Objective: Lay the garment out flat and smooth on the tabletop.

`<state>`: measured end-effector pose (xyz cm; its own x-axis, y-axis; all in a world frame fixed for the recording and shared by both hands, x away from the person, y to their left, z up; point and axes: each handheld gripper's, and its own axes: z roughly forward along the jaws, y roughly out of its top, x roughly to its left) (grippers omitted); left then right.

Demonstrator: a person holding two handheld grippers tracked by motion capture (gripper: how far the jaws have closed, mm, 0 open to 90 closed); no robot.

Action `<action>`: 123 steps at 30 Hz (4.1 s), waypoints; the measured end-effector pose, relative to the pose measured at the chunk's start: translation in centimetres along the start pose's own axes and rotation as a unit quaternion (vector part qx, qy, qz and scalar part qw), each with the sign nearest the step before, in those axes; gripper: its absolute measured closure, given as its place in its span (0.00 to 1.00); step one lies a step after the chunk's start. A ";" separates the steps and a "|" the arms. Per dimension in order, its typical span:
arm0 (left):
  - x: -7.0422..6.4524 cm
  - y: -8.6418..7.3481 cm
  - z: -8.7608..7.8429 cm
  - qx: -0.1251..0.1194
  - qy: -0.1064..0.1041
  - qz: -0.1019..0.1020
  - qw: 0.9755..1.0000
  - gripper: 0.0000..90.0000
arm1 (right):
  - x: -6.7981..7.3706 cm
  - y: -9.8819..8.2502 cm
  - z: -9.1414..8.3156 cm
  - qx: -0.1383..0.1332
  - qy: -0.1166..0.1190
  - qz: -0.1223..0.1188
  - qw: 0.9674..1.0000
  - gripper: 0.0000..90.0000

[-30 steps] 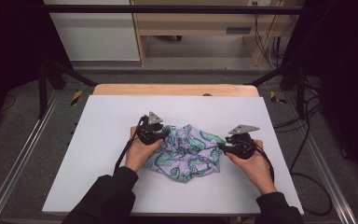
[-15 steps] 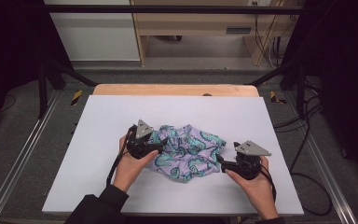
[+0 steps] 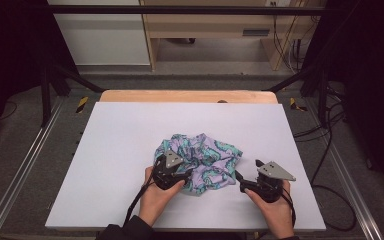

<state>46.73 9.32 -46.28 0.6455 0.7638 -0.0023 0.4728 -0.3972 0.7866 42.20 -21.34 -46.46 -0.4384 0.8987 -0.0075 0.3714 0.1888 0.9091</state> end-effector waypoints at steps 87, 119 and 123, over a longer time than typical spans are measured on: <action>8.3 -0.9 -2.1 0.064 -0.026 0.028 0.997 0.95 | -0.2 -1.1 0.4 0.019 -0.005 -0.002 1.000 0.19; 9.2 -0.5 -3.5 0.017 -0.035 -0.007 0.999 0.98 | 0.5 1.1 4.0 0.105 0.031 0.051 0.993 1.00; 9.6 0.4 -4.1 0.009 -0.030 -0.010 0.999 0.98 | 0.3 1.1 2.8 0.119 0.028 0.030 0.992 1.00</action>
<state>50.63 18.56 -43.40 0.6700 0.7403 -0.0546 0.4962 -0.3920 0.7747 44.79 -19.73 -46.62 -0.4514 0.8893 0.0730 0.5784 0.2293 0.7829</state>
